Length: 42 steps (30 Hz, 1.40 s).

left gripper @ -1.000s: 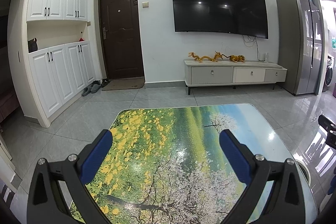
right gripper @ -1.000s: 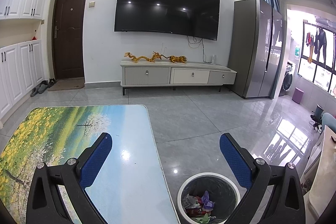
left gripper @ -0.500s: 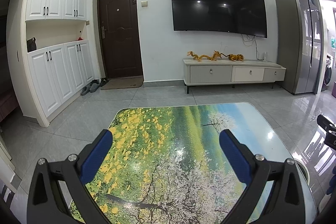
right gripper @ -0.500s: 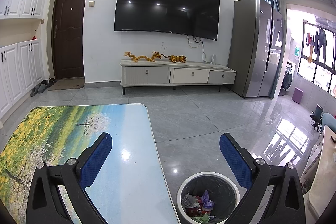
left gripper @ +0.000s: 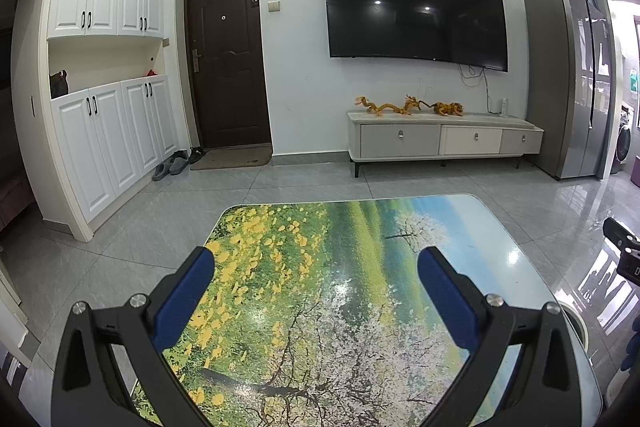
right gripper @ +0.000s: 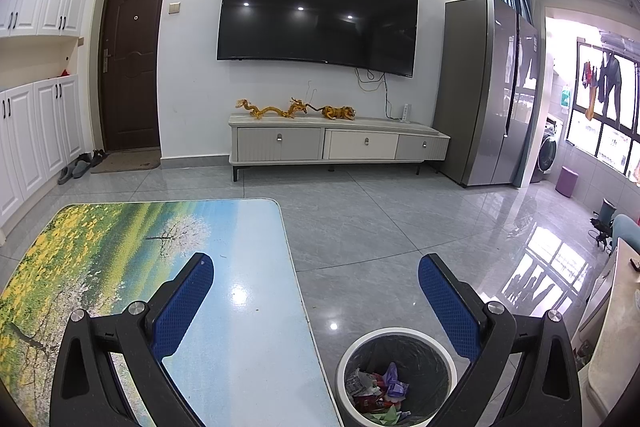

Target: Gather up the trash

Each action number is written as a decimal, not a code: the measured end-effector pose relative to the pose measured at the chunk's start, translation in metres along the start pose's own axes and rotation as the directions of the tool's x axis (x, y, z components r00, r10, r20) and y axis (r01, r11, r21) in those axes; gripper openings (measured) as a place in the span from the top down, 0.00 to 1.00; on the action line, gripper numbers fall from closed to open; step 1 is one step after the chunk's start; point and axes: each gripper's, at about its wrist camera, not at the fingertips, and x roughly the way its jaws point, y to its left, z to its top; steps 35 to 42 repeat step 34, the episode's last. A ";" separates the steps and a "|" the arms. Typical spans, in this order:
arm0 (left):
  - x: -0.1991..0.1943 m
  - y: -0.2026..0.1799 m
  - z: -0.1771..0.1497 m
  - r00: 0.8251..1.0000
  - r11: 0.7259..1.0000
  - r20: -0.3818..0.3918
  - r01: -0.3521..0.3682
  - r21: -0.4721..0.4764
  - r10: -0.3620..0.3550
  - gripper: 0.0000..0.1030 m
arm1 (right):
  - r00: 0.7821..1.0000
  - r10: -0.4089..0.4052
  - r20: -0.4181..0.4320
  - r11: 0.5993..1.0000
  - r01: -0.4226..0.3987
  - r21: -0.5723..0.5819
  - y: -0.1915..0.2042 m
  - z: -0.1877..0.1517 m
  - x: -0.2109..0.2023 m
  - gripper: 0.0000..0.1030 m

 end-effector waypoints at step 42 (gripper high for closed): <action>0.000 0.002 -0.001 1.000 1.000 -0.003 -0.002 -0.012 0.002 0.01 | 1.000 -0.006 0.014 1.000 0.006 -0.003 -0.005 0.001 -0.006 0.00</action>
